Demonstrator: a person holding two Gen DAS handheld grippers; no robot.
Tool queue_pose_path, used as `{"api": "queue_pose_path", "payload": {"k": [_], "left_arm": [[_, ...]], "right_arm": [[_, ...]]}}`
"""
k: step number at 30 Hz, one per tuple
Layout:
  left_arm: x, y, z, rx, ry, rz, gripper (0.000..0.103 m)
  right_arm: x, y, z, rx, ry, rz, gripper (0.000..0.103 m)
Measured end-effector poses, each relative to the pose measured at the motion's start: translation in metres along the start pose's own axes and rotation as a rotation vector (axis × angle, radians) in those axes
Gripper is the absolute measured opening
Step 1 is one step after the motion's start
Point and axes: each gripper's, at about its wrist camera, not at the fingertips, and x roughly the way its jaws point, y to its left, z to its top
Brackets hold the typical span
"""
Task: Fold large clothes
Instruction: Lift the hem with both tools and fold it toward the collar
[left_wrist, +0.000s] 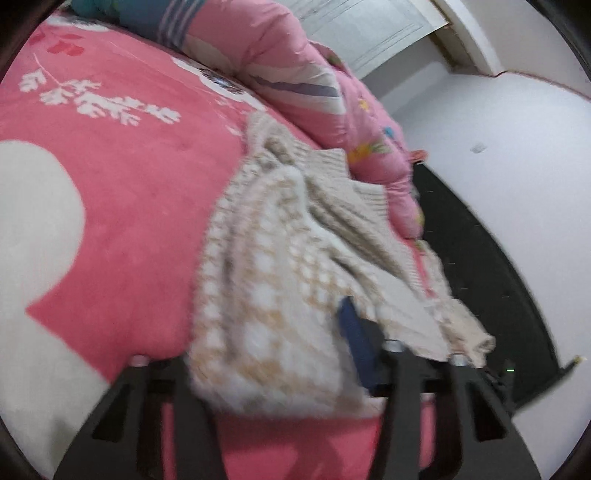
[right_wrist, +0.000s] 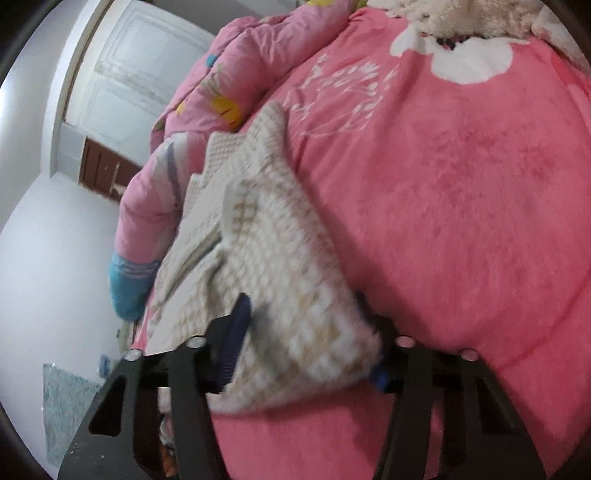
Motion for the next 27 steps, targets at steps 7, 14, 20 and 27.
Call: {"api": "queue_pose_path", "payload": {"k": [7, 14, 20, 27], "left_arm": [[-0.013, -0.045, 0.006, 0.24, -0.073, 0.172, 0.01], [-0.06, -0.083, 0.004, 0.371, -0.141, 0.164, 0.009], [-0.086, -0.075, -0.027, 0.385, -0.045, 0.142, 0.01], [-0.059, -0.028, -0.045, 0.274, 0.082, 0.281, 0.046]], "right_arm": [[-0.036, 0.046, 0.005, -0.171, -0.085, -0.057, 0.014], [-0.098, 0.066, -0.013, -0.252, -0.162, -0.024, 0.012], [-0.115, 0.027, -0.048, -0.171, -0.093, -0.002, 0.014], [-0.09, -0.031, -0.062, 0.002, 0.084, -0.085, 0.039]]}}
